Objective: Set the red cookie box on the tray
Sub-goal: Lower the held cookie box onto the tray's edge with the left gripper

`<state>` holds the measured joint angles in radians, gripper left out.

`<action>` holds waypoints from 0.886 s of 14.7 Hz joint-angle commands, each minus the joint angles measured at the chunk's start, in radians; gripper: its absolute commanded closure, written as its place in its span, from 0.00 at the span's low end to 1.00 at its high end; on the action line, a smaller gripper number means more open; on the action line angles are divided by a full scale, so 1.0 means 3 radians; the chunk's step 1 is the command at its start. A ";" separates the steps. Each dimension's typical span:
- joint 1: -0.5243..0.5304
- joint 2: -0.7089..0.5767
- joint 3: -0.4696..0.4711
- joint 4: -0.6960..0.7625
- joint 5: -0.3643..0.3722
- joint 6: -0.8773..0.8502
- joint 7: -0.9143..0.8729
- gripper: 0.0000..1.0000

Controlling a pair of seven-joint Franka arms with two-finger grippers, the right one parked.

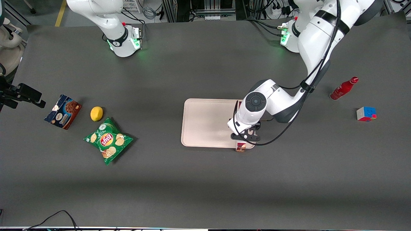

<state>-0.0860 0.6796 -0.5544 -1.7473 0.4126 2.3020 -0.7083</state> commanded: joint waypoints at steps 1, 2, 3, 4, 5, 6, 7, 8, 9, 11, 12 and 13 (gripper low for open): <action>0.0000 -0.0036 -0.0003 -0.0005 0.0072 -0.0024 -0.0099 0.00; 0.0005 -0.0036 -0.0003 -0.0005 0.0072 -0.0024 -0.0099 0.00; 0.0005 -0.0036 -0.0003 -0.0005 0.0072 -0.0019 -0.0099 0.00; 0.0005 -0.0036 -0.0003 -0.0005 0.0072 -0.0019 -0.0099 0.00; 0.0010 -0.0036 -0.0003 0.0000 0.0072 -0.0019 -0.0099 0.00; 0.0016 -0.0056 -0.0008 0.0005 0.0067 -0.0034 -0.0099 0.00; 0.0021 -0.0072 -0.0013 0.0015 0.0046 -0.0044 -0.0099 0.00; 0.0026 -0.0127 -0.0013 0.0031 0.0041 -0.0055 -0.0093 0.00; 0.0026 -0.0209 -0.0013 0.0031 0.0031 -0.0075 -0.0083 0.00; 0.0031 -0.0408 -0.0018 0.0031 0.0026 -0.0273 -0.0043 0.00; 0.0051 -0.0510 -0.0018 0.0026 0.0016 -0.0345 -0.0042 0.00; 0.0061 -0.0608 -0.0018 0.0021 0.0011 -0.0387 -0.0032 0.00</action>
<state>-0.0767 0.6076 -0.5570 -1.7187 0.4130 2.2521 -0.7096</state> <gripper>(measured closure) 0.000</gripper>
